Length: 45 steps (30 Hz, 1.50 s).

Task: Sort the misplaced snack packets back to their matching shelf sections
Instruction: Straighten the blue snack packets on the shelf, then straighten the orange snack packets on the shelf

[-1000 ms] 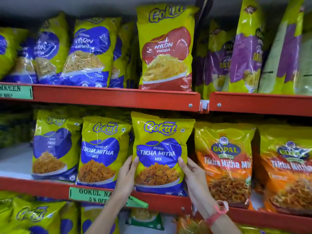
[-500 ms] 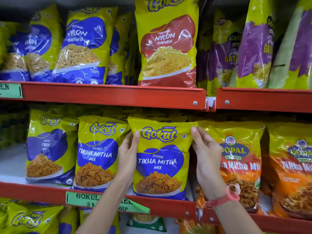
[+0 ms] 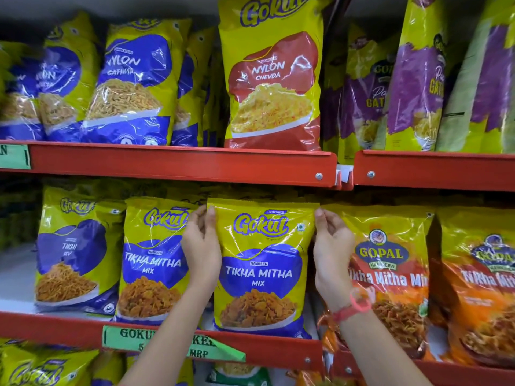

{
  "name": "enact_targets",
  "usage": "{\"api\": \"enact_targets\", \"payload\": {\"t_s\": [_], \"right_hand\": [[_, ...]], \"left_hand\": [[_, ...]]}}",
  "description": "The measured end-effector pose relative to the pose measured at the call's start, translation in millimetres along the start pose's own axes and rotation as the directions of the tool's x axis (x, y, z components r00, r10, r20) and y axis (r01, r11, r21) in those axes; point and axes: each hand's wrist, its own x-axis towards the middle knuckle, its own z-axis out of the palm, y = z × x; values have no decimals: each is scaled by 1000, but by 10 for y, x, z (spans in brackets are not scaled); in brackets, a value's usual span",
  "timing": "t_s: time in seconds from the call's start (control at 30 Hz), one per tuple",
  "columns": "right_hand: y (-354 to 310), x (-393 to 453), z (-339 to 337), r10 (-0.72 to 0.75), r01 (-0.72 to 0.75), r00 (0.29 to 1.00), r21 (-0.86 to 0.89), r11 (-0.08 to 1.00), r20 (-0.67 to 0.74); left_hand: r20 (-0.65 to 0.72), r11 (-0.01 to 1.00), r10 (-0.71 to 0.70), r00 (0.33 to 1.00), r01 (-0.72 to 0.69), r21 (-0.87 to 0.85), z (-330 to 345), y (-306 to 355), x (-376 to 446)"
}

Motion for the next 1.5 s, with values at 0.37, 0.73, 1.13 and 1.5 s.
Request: {"api": "enact_targets", "payload": {"t_s": [0.37, 0.73, 1.13, 1.5], "right_hand": [[1006, -581, -228, -408, 758, 616, -649, 73, 674], [550, -856, -844, -412, 798, 591, -577, 173, 693], [-405, 216, -2762, -510, 537, 829, -583, 610, 230], [-480, 1568, -3582, -69, 24, 988, -311, 950, -135]], "left_hand": [[671, 350, 414, 615, -788, 506, -296, -867, -631], [599, 509, 463, 653, -749, 424, -273, -413, -982], [583, 751, 529, 617, -660, 16, 1501, 352, -2023], [393, 996, -78, 916, 52, 76, 3068, 570, -2490]]}}
